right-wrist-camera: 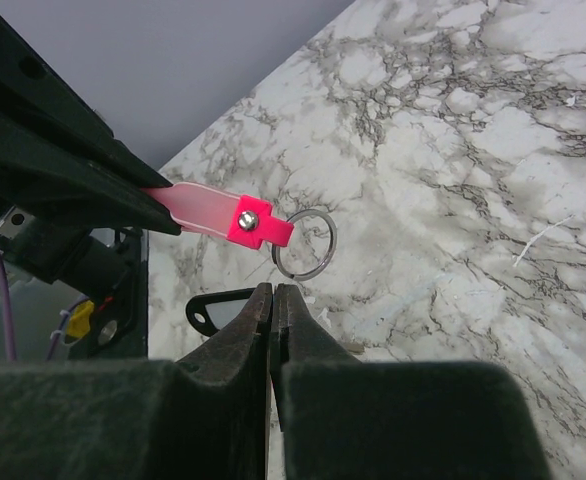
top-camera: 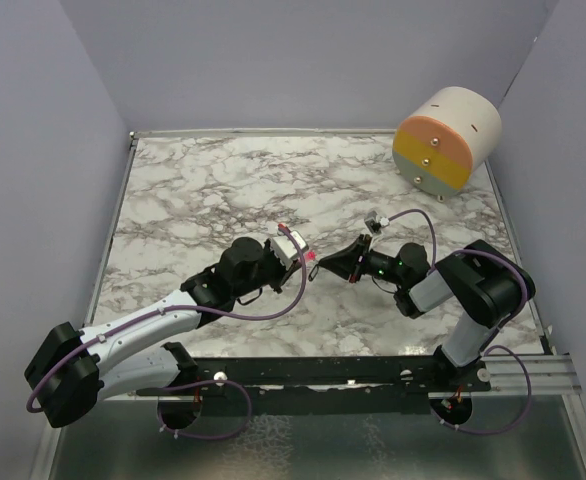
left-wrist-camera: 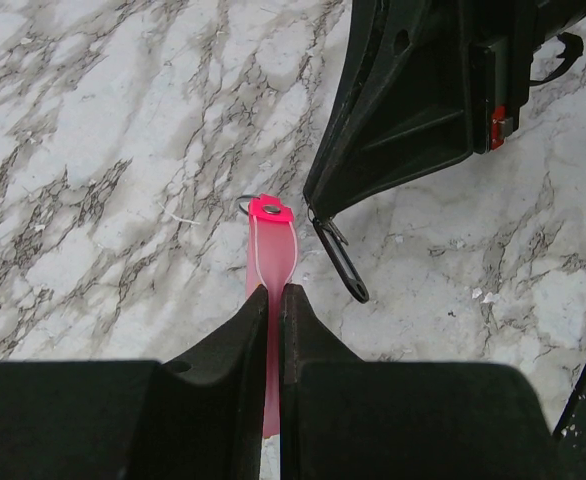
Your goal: Put the keys on the keyring
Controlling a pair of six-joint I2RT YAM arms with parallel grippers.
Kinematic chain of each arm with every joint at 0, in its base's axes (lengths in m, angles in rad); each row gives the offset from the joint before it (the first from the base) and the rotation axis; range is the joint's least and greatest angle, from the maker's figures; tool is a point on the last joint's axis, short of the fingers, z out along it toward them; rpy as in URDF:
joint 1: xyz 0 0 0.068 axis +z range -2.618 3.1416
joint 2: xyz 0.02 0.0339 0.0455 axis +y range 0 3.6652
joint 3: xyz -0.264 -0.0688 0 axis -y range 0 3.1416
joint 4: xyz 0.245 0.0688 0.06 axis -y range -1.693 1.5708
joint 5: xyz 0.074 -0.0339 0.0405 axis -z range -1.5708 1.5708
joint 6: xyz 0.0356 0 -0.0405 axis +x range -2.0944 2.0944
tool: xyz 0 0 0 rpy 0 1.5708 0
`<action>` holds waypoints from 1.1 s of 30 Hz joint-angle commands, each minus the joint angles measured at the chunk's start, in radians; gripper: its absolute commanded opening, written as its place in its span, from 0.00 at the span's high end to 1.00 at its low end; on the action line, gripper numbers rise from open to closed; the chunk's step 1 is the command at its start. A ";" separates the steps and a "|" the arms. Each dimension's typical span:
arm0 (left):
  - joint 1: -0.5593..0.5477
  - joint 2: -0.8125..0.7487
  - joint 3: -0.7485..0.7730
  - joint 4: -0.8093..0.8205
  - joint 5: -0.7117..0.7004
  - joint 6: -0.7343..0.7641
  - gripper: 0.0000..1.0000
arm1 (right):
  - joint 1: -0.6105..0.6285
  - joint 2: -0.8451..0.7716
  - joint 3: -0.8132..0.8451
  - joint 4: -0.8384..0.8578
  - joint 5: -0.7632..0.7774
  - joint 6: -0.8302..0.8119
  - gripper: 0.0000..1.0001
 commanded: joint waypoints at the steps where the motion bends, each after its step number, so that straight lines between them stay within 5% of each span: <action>1: -0.005 -0.013 -0.008 0.041 0.020 0.013 1.00 | -0.009 -0.018 -0.002 0.315 -0.038 0.017 0.99; 33: -0.007 -0.022 -0.008 0.027 0.074 0.017 1.00 | -0.020 -0.046 0.034 0.214 -0.003 0.015 0.99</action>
